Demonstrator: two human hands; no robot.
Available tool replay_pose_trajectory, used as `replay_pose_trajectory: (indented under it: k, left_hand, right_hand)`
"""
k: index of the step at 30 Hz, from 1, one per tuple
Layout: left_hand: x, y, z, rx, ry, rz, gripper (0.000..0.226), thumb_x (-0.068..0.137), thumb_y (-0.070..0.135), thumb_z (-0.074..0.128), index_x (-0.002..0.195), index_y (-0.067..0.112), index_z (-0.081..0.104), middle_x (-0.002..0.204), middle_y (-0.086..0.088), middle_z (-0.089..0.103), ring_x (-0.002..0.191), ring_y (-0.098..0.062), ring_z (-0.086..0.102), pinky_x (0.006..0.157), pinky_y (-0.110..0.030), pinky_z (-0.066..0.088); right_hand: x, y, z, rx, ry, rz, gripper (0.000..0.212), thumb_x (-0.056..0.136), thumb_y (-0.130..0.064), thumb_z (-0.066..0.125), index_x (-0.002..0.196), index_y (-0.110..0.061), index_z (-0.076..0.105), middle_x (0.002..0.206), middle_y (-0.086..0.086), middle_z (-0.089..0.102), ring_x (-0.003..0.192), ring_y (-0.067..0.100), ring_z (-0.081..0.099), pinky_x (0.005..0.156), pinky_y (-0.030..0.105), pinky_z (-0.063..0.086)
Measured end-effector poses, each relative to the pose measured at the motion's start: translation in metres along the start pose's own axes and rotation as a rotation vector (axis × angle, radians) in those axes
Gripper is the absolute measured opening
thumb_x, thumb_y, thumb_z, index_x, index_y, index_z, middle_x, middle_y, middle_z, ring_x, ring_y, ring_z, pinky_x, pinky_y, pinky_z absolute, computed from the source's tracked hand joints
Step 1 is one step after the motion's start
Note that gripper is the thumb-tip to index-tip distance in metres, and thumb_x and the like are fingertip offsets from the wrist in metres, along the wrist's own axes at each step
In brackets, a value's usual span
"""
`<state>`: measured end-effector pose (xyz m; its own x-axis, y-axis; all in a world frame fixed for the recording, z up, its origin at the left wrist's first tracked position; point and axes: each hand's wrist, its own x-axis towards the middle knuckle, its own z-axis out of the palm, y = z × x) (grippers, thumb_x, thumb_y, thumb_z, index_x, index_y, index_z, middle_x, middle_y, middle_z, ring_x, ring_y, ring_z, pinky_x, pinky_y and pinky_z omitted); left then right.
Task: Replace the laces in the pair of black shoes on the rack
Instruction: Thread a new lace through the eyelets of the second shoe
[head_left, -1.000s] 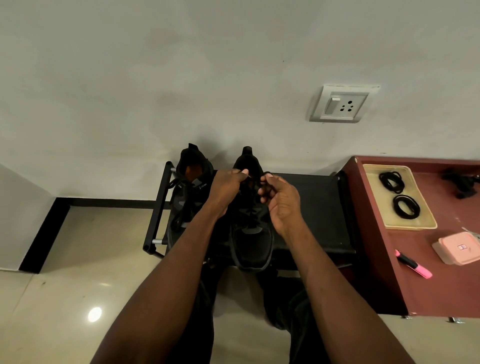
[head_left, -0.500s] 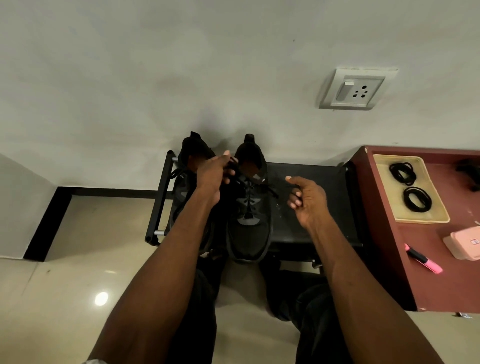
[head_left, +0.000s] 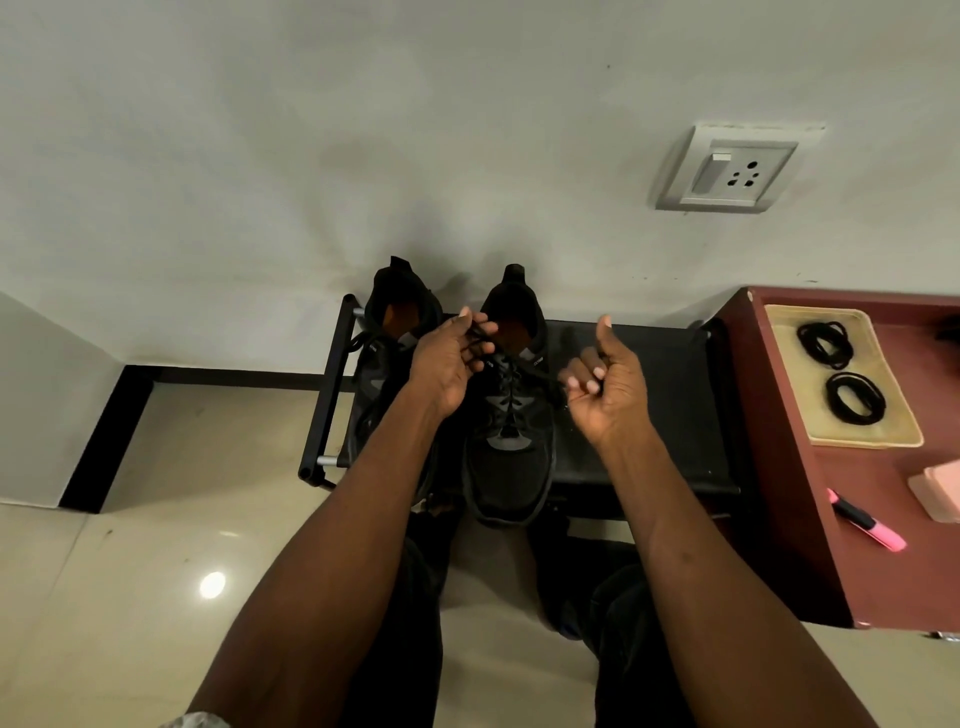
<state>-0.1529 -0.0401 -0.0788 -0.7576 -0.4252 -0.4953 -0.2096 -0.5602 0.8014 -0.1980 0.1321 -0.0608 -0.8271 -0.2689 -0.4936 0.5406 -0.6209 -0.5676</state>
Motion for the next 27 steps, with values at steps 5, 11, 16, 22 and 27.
replay_pose_trajectory:
  k: [5, 11, 16, 22, 27]
  left_hand:
    - [0.002, -0.007, 0.003, 0.017, 0.053, 0.017, 0.027, 0.105, 0.024, 0.049, 0.083, 0.012, 0.060, 0.057, 0.005, 0.050, 0.049, -0.008, 0.039, 0.048, -0.020, 0.033]
    - [0.005, -0.009, -0.001, 0.003, 0.077, 0.035, 0.028, 0.105, 0.019, 0.049, 0.079, 0.009, 0.057, 0.050, 0.007, 0.043, 0.043, -0.007, 0.032, 0.044, -0.022, 0.025]
    - [0.008, -0.010, 0.000, 0.045, 0.123, 0.047, 0.029, 0.105, 0.017, 0.050, 0.077, 0.009, 0.056, 0.047, 0.008, 0.042, 0.039, -0.006, 0.030, 0.040, -0.021, 0.023]
    - [0.013, -0.013, 0.000, 0.079, 0.164, 0.064, 0.030, 0.103, 0.018, 0.053, 0.074, 0.010, 0.057, 0.045, 0.008, 0.042, 0.036, -0.006, 0.030, 0.038, -0.021, 0.022]
    - [0.002, -0.019, -0.003, 0.176, 0.189, 0.116, 0.029, 0.104, 0.023, 0.051, 0.079, 0.012, 0.062, 0.057, 0.004, 0.052, 0.047, -0.008, 0.039, 0.045, -0.020, 0.031]
  right_hand:
    - [0.005, 0.004, -0.005, -0.422, 0.073, -0.135, 0.052, 0.095, -0.019, 0.068, 0.058, -0.022, 0.031, 0.046, -0.003, 0.024, 0.036, 0.010, 0.019, 0.038, 0.021, 0.018]
    - [0.010, 0.014, -0.002, -0.841, 0.090, -0.376, 0.058, 0.093, -0.020, 0.070, 0.051, -0.020, 0.029, 0.048, -0.001, 0.026, 0.044, 0.014, 0.024, 0.046, 0.026, 0.026]
    - [0.015, 0.012, -0.007, -1.032, 0.103, -0.478, 0.051, 0.096, -0.022, 0.066, 0.055, -0.015, 0.036, 0.050, 0.000, 0.029, 0.043, 0.008, 0.024, 0.046, 0.026, 0.026]
    - [0.022, 0.011, -0.014, -1.089, 0.117, -0.526, 0.046, 0.097, -0.020, 0.065, 0.059, -0.010, 0.042, 0.053, 0.003, 0.030, 0.045, 0.009, 0.024, 0.042, 0.024, 0.027]
    - [0.018, 0.011, -0.017, -0.985, 0.164, -0.509, 0.046, 0.097, -0.022, 0.065, 0.060, -0.009, 0.041, 0.054, 0.004, 0.029, 0.046, 0.011, 0.026, 0.044, 0.025, 0.027]
